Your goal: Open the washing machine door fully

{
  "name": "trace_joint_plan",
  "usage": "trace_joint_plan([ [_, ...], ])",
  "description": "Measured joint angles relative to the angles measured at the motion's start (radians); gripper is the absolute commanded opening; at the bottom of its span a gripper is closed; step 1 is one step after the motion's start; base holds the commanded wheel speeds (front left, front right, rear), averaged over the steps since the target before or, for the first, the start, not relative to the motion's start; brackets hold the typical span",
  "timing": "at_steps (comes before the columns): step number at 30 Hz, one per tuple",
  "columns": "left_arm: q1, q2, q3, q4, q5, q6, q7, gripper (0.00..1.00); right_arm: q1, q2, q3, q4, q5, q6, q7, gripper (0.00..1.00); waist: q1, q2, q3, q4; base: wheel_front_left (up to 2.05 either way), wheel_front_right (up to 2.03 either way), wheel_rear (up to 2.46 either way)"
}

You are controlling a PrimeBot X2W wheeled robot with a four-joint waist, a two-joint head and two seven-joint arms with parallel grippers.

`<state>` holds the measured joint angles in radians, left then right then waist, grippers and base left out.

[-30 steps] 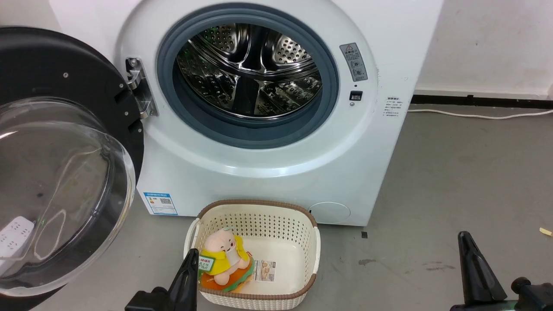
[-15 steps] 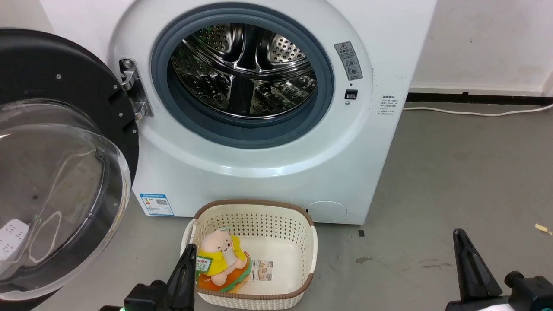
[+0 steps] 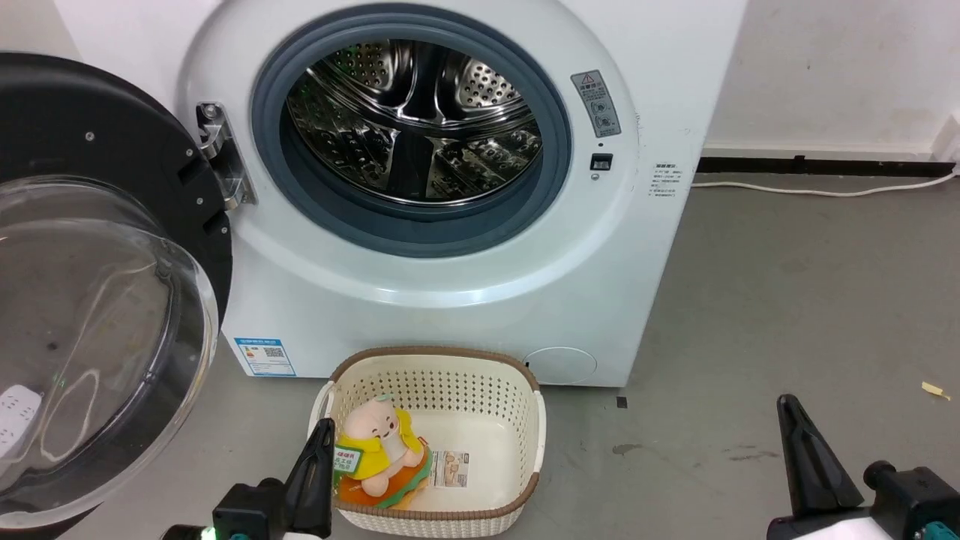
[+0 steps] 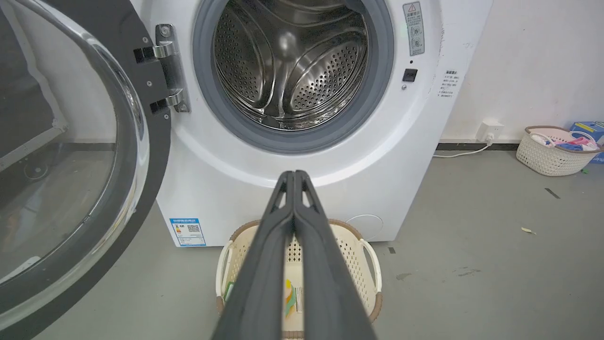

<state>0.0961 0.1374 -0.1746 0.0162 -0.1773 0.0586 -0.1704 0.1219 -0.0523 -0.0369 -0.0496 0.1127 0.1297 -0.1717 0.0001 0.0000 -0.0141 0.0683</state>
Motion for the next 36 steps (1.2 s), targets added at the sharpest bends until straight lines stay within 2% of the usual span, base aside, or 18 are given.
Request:
trace_joint_plan([
  [36,-0.041,-0.038,0.084,-0.007,0.08,-0.027,0.081,0.0,-0.049,0.0,0.016,0.02,-0.051,0.0,0.082,0.0,0.0,0.0,0.007,-0.033,0.0,0.0,0.0],
])
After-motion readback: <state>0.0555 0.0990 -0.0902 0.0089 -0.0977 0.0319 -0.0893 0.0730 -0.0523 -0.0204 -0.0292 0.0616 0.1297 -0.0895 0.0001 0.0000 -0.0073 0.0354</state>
